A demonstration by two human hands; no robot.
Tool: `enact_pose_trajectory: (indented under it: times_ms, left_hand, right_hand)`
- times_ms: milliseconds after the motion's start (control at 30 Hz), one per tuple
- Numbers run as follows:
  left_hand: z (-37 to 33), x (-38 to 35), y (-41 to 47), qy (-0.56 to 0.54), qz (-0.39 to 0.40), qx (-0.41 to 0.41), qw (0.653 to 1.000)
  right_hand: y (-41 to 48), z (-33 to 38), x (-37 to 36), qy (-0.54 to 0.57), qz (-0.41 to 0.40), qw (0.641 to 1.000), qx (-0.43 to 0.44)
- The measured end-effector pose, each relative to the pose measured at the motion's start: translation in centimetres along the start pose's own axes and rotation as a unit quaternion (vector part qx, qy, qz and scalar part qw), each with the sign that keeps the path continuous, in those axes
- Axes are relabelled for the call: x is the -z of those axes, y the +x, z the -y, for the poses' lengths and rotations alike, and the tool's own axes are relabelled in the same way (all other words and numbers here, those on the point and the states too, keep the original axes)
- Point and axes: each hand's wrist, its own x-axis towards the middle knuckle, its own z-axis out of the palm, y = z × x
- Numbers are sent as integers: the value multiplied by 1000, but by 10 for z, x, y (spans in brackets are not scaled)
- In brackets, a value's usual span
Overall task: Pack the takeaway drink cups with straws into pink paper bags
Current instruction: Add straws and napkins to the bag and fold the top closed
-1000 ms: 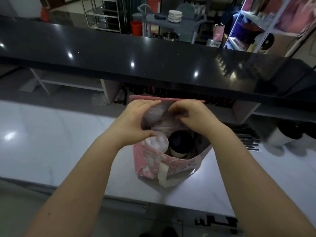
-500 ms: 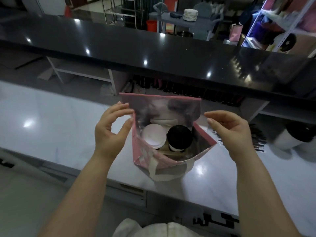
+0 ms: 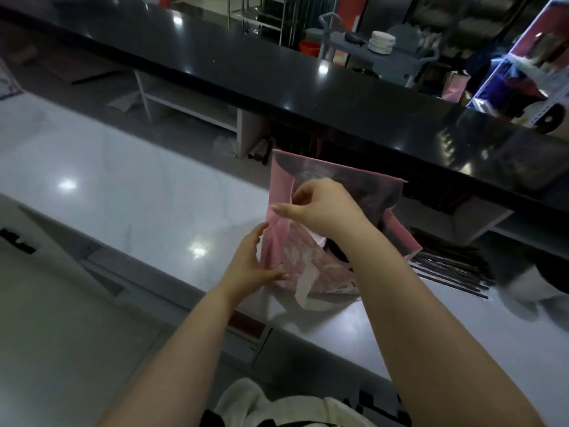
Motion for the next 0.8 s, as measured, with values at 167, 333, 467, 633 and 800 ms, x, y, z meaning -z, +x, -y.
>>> enact_pose_trajectory:
  times_ms: [167,333,467,633,800]
  left_hand:
    - [6,-11,7,-50,-2,-9,999]
    - [6,-6,6,-92,-13,-26,995]
    - [10,2,3,-91,-26,-32,995]
    - [15,6,1,-101,-18,-18,995]
    - [20,1,-3,-88,-21,-3,996]
  right_hand:
    - [2,8,-10,-64,-12,997,31]
    - [1,13,-4,25,-29,998,48]
    - [0,17,-1,70,-28,995,61]
    - [1,16,-5,127,-24,990,57]
    - [5,9,1,161,-32,986,36]
